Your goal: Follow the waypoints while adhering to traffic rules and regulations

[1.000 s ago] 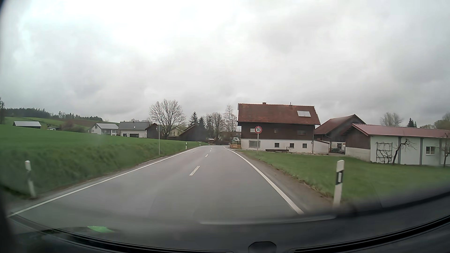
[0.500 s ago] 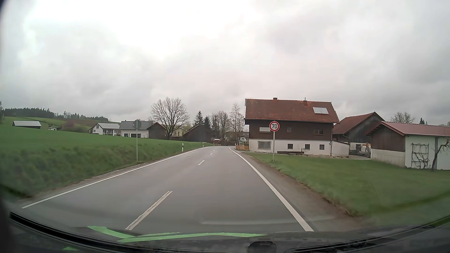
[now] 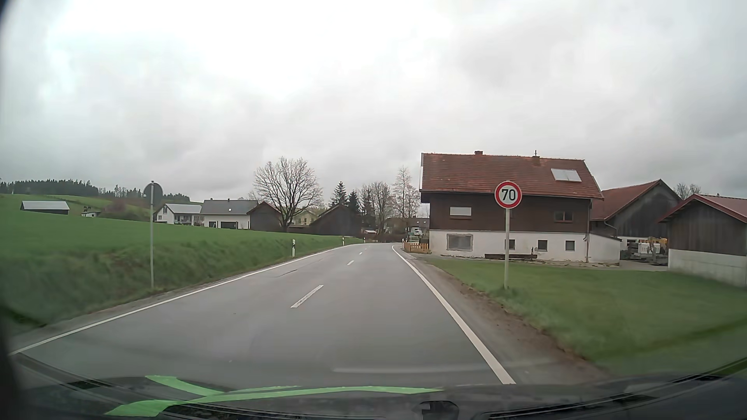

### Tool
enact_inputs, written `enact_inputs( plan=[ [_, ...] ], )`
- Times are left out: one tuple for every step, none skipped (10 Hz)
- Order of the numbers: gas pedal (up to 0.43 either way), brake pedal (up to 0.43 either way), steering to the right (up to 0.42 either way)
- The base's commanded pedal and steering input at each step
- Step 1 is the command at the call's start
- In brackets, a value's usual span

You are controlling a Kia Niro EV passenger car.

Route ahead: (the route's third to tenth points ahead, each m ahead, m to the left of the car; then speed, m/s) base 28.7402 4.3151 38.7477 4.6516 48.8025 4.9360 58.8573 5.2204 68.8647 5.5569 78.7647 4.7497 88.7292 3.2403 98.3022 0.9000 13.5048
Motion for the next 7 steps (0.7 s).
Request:
enact_inputs(
  plan=[
    [0.0, 0.165, -0.021],
    [0.0, 0.159, -0.021],
    [0.0, 0.116, -0.021],
    [0.0, 0.079, -0.018],
    [0.0, 0.012, -0.014],
    [0.0, 0.0, -0.01],
    [0.0, 0.0, -0.009]
  ],
)
